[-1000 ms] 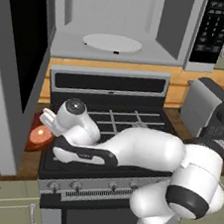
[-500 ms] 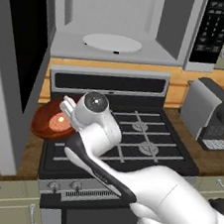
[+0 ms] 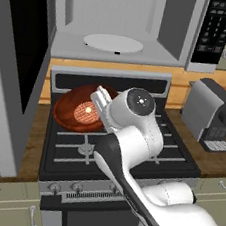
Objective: Open the microwave, place the bowl with waffle inside the microwave, then close the microwave door and turn it on.
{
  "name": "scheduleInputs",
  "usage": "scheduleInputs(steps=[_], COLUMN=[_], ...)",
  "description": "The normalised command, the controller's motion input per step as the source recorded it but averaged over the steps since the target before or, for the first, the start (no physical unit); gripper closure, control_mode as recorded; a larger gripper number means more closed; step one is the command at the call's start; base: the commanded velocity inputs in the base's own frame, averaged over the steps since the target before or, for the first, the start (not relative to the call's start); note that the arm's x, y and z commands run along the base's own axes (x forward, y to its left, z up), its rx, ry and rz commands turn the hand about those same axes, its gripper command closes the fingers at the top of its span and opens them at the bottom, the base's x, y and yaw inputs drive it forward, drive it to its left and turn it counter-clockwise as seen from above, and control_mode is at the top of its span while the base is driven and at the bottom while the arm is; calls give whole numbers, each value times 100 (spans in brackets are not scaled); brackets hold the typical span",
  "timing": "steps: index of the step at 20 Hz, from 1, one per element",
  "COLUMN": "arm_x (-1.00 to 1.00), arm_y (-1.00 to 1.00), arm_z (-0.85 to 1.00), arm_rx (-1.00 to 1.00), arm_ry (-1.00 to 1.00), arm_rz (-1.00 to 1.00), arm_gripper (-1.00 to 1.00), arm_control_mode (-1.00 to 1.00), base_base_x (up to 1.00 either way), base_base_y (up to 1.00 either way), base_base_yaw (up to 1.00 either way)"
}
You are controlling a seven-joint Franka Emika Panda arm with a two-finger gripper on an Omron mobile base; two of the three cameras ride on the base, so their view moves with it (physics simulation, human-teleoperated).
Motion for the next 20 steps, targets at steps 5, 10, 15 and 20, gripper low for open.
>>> scheduleInputs(steps=[5, 10, 15, 20], arm_x=[-59, -51, -8, 9], arm_y=[-78, -63, -14, -20], arm_z=[69, 59, 65, 49], arm_rx=[12, 12, 6, 0], arm_ry=[-2, -6, -17, -17], arm_rz=[-10, -9, -3, -3], arm_gripper=[100, 100, 100, 100], arm_control_mode=[-100, -100, -100, -100], base_base_x=[0, 0, 0, 0], base_base_y=[0, 0, 0, 0], base_base_yaw=[0, 0, 0, 0])
